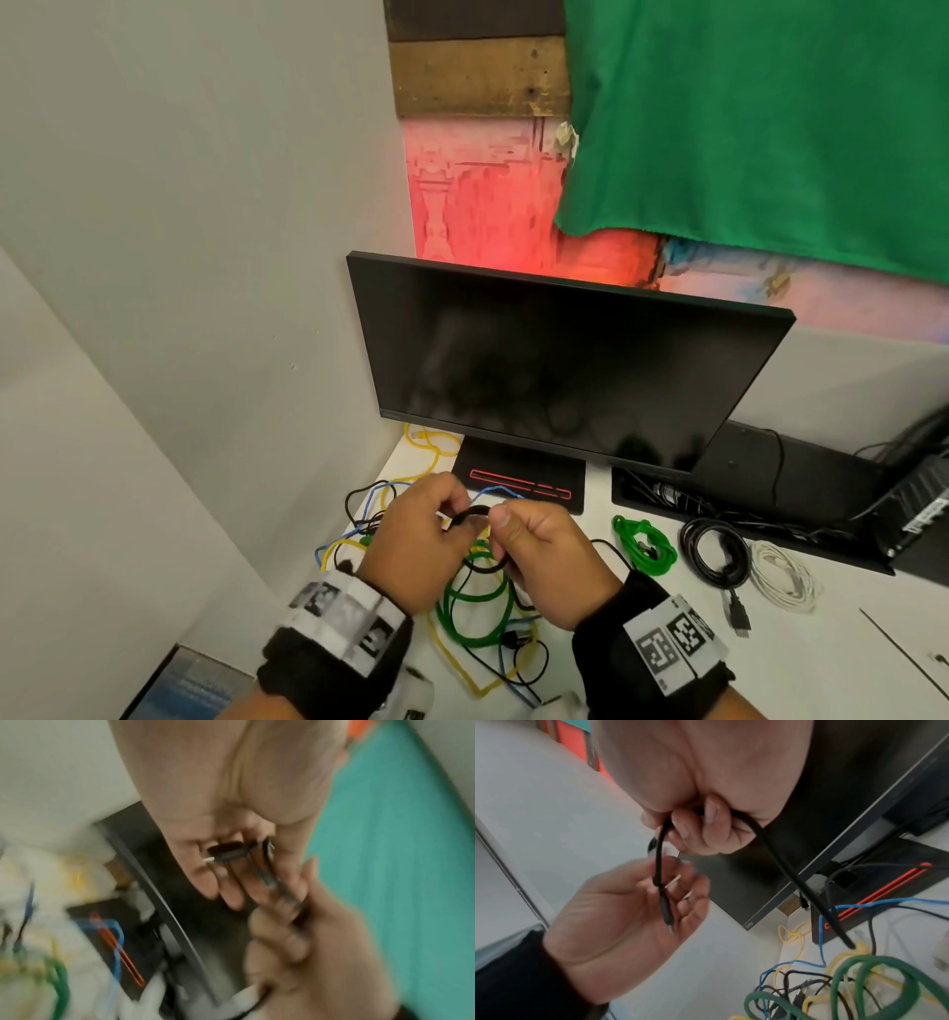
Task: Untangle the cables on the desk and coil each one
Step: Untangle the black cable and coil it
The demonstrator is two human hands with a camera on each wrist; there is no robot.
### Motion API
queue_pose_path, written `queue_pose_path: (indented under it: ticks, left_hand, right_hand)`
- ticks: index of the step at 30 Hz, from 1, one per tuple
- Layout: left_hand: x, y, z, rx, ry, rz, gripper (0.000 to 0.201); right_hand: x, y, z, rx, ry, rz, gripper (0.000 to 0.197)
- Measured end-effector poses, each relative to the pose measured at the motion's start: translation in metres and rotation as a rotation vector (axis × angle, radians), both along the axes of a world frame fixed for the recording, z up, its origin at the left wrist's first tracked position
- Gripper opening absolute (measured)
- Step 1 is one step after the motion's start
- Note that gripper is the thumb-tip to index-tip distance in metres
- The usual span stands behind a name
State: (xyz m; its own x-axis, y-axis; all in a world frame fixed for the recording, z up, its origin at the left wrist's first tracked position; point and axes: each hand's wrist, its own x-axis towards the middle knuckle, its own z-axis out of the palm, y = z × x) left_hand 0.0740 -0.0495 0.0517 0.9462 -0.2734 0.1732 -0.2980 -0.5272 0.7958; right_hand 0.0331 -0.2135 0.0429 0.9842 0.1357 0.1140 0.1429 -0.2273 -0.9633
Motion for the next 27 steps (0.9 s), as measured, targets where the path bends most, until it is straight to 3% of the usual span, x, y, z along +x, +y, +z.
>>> queue_pose_path:
  ticks: [2,4,6,11,14,16,19,21,23,25,27]
  left_hand:
    - [-0.001,0.005,0.004,-0.34,0.37,-0.227,0.012]
    - [-0.004,0.005,0.007,-0.646,0.61,-0.273,0.02]
    - [-0.004,0.0,0.012,-0.773,0.669,-0.235,0.032]
    - [-0.006,-0.004,0.019,-0.9,0.82,-0.204,0.027]
    - [-0.004,-0.002,0.023,-1.124,0.783,-0.043,0.027]
    - [0.005,0.01,0.031,-1.287,0.673,0.069,0.023]
    - [0.016,0.029,0.04,-1.342,0.546,0.131,0.021]
    - [0.02,0.033,0.04,-1.328,0.501,0.118,0.02]
    - [0.021,0.028,0.038,-1.293,0.456,0.072,0.02]
    - [0.021,0.019,0.033,-1.207,0.399,0.026,0.02]
    - [0.02,0.011,0.026,-0.975,0.319,-0.005,0.018]
  right_hand:
    - [0.002,-0.005,0.0,0.015,-0.027,-0.048,0.044]
    - [0.004,-0.007,0.0,-0.022,-0.071,-0.049,0.045]
    - [0.003,-0.003,0.001,0.035,-0.08,0.009,0.042]
    - [0.002,0.001,-0.001,0.017,-0.092,-0.05,0.039]
    - [0.005,-0.011,-0.003,-0.042,-0.034,-0.052,0.038]
    - [0.007,-0.03,-0.005,-0.035,0.049,-0.054,0.025]
    - [0.007,-0.063,-0.009,-0.032,0.064,-0.182,0.008]
    - [0.009,-0.067,-0.012,-0.164,0.012,-0.295,0.015]
    - [0.01,-0.054,-0.012,-0.441,0.011,-0.318,0.017]
    - [0.006,-0.027,-0.01,-0.761,0.071,-0.149,0.016]
    - [-0.002,0.0,-0.004,-0.871,0.097,0.156,0.018]
